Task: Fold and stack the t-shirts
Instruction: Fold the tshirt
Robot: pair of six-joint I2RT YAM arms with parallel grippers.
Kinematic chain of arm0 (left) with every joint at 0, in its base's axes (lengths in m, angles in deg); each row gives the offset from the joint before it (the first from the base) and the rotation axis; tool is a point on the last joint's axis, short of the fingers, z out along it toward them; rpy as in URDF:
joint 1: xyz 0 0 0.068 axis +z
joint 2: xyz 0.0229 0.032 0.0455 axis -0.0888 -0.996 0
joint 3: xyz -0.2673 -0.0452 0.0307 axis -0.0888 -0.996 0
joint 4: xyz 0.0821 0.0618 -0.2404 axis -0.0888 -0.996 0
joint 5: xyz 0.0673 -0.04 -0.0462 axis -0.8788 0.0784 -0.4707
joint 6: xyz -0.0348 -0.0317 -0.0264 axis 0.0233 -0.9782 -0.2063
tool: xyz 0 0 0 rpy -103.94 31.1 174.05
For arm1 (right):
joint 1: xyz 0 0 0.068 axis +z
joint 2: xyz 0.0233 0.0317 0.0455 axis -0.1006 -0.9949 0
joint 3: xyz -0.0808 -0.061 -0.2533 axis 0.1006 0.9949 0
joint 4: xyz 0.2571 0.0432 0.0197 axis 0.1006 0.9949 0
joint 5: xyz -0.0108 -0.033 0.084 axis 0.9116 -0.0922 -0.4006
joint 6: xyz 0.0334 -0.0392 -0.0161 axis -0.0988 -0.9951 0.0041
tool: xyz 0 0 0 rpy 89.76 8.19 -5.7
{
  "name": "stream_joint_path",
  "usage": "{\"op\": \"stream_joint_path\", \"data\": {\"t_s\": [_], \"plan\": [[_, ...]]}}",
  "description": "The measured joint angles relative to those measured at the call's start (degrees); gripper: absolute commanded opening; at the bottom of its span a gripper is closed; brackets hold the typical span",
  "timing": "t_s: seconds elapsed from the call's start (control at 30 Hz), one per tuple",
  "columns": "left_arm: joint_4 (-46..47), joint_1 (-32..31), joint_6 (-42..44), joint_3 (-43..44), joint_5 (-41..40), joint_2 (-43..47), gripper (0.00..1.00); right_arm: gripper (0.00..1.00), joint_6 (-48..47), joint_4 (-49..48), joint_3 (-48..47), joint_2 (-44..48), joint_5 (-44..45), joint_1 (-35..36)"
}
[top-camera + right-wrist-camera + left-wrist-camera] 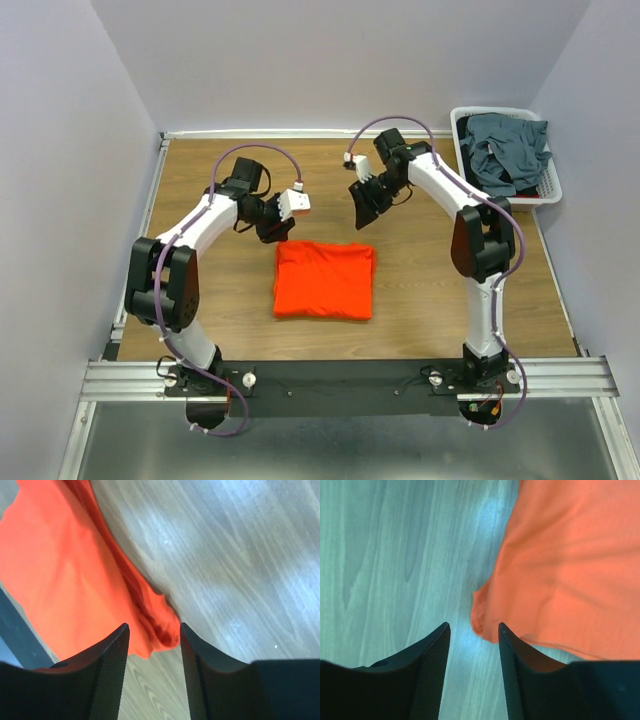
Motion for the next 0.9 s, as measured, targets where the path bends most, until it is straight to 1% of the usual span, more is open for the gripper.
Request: {"op": "stream_joint_path", "data": {"t_s": [0.4,0.57,0.73,0.8,0.9], "plan": [[-2.62,0.0,0.11,1.22,0.92,-6.82,0.52,0.53,-5.57,5.9,4.39,0.55,-0.44,-0.15],[-2.73,0.0,0.26,1.22,0.94,-7.82,0.48,0.5,-7.1,7.28,4.74,0.55,-0.83,-0.15],[-2.71,0.0,0.24,1.31,0.94,-8.52,0.46,0.48,-7.67,7.69,4.74,0.44,-1.14,-0.15],[-2.69,0.0,0.22,1.4,0.96,-8.96,0.44,0.45,-7.91,7.78,4.74,0.04,-1.27,-0.15],[-2.69,0.0,0.24,1.42,0.96,-9.42,0.41,0.45,-7.93,7.85,4.74,-1.01,-1.6,-0.15]]}}
